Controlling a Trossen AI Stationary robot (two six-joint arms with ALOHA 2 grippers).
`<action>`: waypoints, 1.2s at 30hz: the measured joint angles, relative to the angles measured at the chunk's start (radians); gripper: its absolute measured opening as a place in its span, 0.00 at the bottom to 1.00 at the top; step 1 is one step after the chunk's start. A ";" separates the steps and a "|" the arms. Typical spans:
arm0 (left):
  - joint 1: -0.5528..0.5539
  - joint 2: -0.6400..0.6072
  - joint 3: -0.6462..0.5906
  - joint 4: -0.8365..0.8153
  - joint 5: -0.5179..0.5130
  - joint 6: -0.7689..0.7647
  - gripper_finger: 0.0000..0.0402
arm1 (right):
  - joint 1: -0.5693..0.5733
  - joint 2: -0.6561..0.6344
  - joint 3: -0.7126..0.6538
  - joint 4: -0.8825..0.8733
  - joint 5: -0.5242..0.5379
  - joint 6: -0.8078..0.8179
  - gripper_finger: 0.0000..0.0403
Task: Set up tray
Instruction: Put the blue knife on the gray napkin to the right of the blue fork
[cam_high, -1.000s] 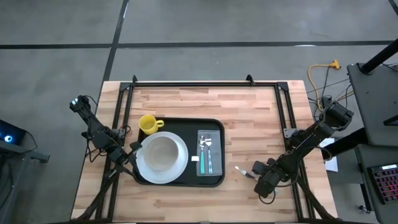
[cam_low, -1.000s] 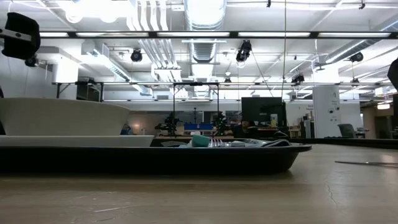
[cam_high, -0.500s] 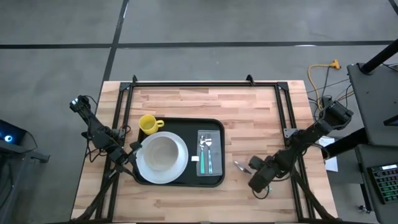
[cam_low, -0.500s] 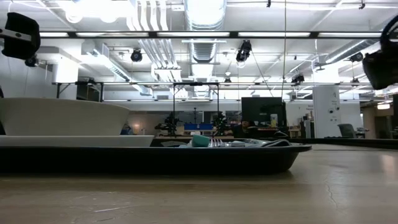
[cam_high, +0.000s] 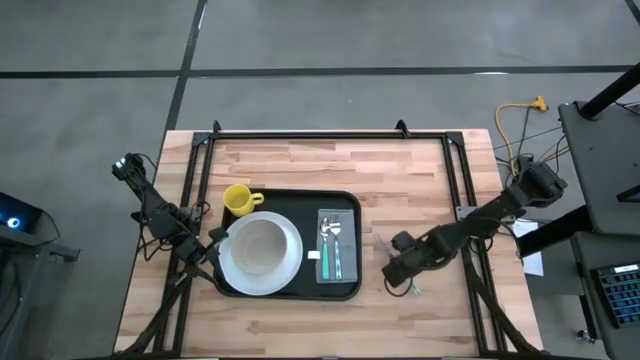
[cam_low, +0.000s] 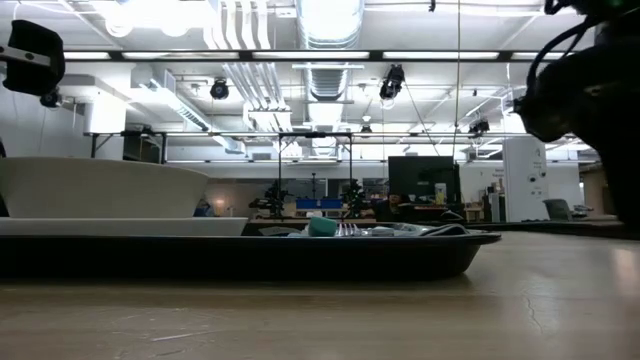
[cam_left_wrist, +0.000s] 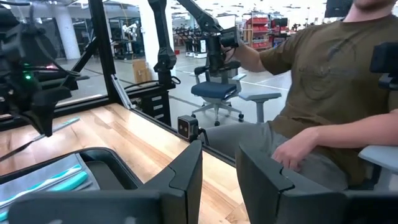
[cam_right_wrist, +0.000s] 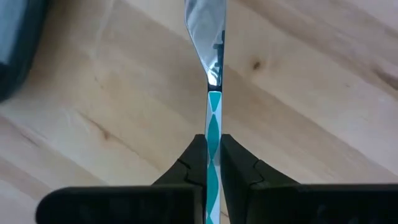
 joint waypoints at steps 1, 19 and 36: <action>0.000 0.000 0.000 0.000 0.000 0.000 0.20 | -0.011 0.000 0.001 0.001 0.000 0.006 0.03; 0.000 0.000 0.000 0.000 0.000 0.000 0.20 | -0.126 0.084 0.184 -0.016 0.107 0.216 0.03; 0.000 0.000 0.000 0.000 0.000 0.000 0.20 | -0.271 0.473 0.662 -0.207 0.063 0.188 0.03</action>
